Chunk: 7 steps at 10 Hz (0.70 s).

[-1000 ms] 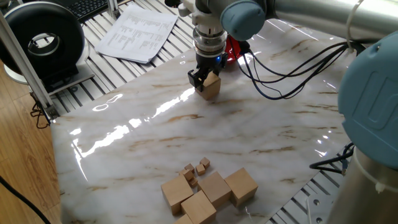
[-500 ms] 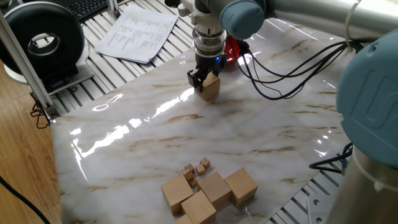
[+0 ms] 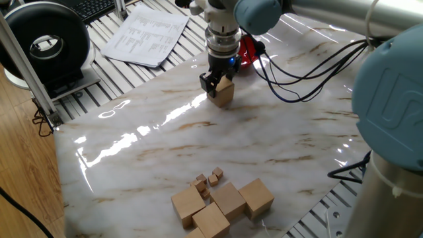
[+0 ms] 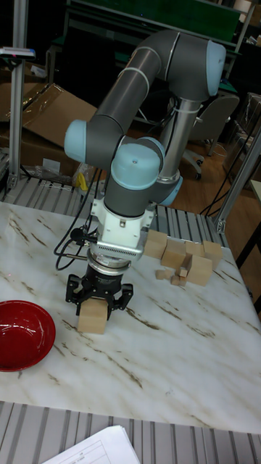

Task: Stack the blocks into a pyramid shape

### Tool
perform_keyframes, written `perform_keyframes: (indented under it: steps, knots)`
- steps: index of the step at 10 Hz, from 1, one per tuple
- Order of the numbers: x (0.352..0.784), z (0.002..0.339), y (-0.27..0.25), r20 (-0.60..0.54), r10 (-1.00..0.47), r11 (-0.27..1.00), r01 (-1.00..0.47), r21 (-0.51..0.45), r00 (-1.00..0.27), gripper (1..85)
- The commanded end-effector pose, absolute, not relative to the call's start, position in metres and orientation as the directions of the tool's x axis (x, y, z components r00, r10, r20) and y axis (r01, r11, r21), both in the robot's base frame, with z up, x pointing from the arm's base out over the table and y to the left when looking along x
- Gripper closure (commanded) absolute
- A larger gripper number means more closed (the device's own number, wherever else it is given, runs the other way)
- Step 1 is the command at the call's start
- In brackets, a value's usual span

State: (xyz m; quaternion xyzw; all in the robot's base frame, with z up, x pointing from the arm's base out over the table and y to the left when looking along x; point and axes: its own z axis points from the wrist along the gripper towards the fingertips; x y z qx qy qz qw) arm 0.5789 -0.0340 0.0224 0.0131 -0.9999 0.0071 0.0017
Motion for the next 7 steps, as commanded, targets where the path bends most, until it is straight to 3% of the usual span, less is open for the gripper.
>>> perform_keyframes:
  steps: [1, 5, 7]
  knots:
    - [0.555, 0.024, -0.030, 0.100, -0.047, 0.999, -0.046, 0.016, -0.994, 20.7]
    - [0.556, 0.023, -0.036, 0.103, -0.121, 0.993, -0.122, 0.004, -0.987, 4.0]
    - [0.564, 0.035, -0.051, 0.109, -0.186, 0.979, -0.193, -0.059, -0.977, 0.7]
